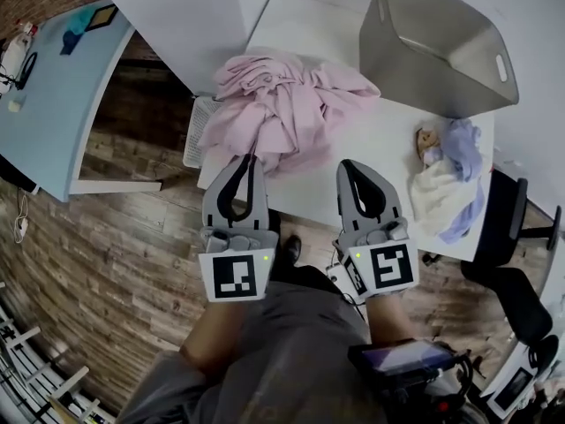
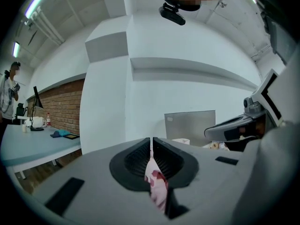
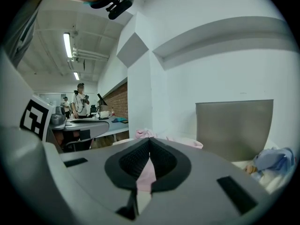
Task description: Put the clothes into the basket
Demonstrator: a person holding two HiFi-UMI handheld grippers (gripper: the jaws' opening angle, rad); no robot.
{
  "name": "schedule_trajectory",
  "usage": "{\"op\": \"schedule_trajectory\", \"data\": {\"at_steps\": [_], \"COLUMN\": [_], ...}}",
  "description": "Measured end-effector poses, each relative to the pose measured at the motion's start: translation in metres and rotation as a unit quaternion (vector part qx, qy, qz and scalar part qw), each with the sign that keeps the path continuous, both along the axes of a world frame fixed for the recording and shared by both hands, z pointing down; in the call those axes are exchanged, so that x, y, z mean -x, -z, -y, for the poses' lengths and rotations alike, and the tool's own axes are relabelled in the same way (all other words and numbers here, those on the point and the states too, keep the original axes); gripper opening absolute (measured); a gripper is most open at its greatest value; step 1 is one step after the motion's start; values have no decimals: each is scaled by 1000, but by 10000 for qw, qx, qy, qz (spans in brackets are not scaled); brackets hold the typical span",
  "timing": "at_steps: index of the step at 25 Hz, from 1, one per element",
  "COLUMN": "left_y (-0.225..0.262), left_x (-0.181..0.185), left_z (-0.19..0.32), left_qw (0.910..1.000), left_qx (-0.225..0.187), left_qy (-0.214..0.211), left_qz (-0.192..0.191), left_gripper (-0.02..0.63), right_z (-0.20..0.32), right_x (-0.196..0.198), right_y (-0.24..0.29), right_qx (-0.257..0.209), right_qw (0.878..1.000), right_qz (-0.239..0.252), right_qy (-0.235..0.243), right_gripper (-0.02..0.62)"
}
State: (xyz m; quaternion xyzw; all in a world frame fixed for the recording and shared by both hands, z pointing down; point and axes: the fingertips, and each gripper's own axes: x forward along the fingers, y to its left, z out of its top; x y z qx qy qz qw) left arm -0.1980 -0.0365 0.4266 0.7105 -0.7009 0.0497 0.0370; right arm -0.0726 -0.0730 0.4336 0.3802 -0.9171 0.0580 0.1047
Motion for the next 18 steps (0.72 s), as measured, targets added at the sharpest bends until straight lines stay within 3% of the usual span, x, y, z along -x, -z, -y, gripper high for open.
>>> {"op": "schedule_trajectory", "data": {"at_steps": [3,6,9,14,18], "left_y": [-14,-30,-46,-76,-100], "left_x": [6,6,10,18,25], "left_z": [13,22,34,46,55], "left_qw": [10000,9998,9991,9977,9953], "left_qx": [30,121,171,428,715], "left_qy": [-40,-187,-372,-511,-648], "left_qz": [8,6,65,-129,-61], "left_gripper": [36,181,268,372,433], "right_z": [8,17,30,40,46], "right_x": [7,13,23,41,51], "right_y": [-7,-8,-16,-35,-45], "right_qx": [56,69,41,175,230], "right_qw": [10000,10000,10000,9998,9996], "right_qz": [20,40,71,91,127], "right_qy": [26,23,-9,34,74], "right_gripper": [6,6,6,6,6]}}
